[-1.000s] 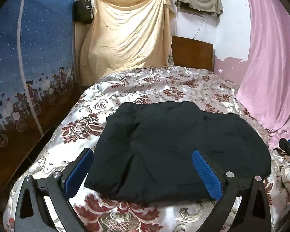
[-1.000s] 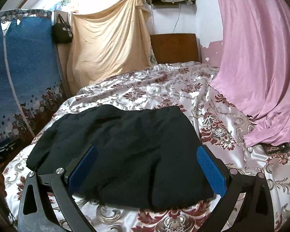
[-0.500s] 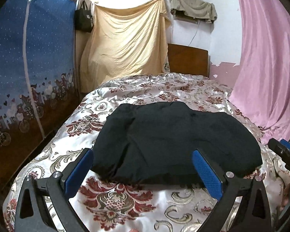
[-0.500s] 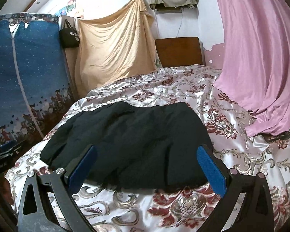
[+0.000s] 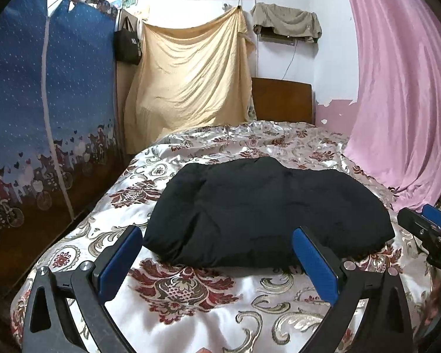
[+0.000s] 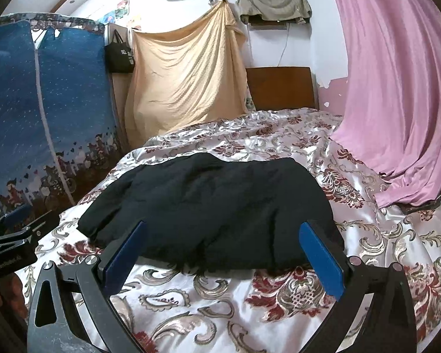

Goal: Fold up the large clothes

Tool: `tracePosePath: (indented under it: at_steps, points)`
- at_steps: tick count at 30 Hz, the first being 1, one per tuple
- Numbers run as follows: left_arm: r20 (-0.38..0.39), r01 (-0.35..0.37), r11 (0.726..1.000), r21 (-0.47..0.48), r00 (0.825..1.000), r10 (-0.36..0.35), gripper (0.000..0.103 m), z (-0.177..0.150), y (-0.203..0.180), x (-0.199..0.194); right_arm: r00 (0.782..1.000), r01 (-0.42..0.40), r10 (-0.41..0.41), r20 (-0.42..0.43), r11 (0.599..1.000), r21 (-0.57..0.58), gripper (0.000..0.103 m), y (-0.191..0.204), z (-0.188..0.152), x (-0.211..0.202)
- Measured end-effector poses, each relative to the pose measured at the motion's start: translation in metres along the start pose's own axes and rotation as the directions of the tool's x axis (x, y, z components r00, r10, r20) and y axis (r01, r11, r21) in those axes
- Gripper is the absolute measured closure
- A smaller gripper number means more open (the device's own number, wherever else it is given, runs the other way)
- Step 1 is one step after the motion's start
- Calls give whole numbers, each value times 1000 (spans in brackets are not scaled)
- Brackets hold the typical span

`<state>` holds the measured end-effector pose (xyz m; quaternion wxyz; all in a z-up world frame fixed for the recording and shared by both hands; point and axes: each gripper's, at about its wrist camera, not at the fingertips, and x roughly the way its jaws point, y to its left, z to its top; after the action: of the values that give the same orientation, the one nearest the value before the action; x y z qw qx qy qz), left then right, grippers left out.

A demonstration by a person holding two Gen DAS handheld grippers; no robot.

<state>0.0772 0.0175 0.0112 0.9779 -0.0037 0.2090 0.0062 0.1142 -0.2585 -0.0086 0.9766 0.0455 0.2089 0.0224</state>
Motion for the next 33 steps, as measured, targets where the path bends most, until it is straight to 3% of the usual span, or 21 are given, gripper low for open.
tracePosePath:
  at_steps: [33]
  points:
    - [99,-23,999,37,995,19,0,-58,14,-59,992,31,-26,126,999,-35,1,38,-53,-71]
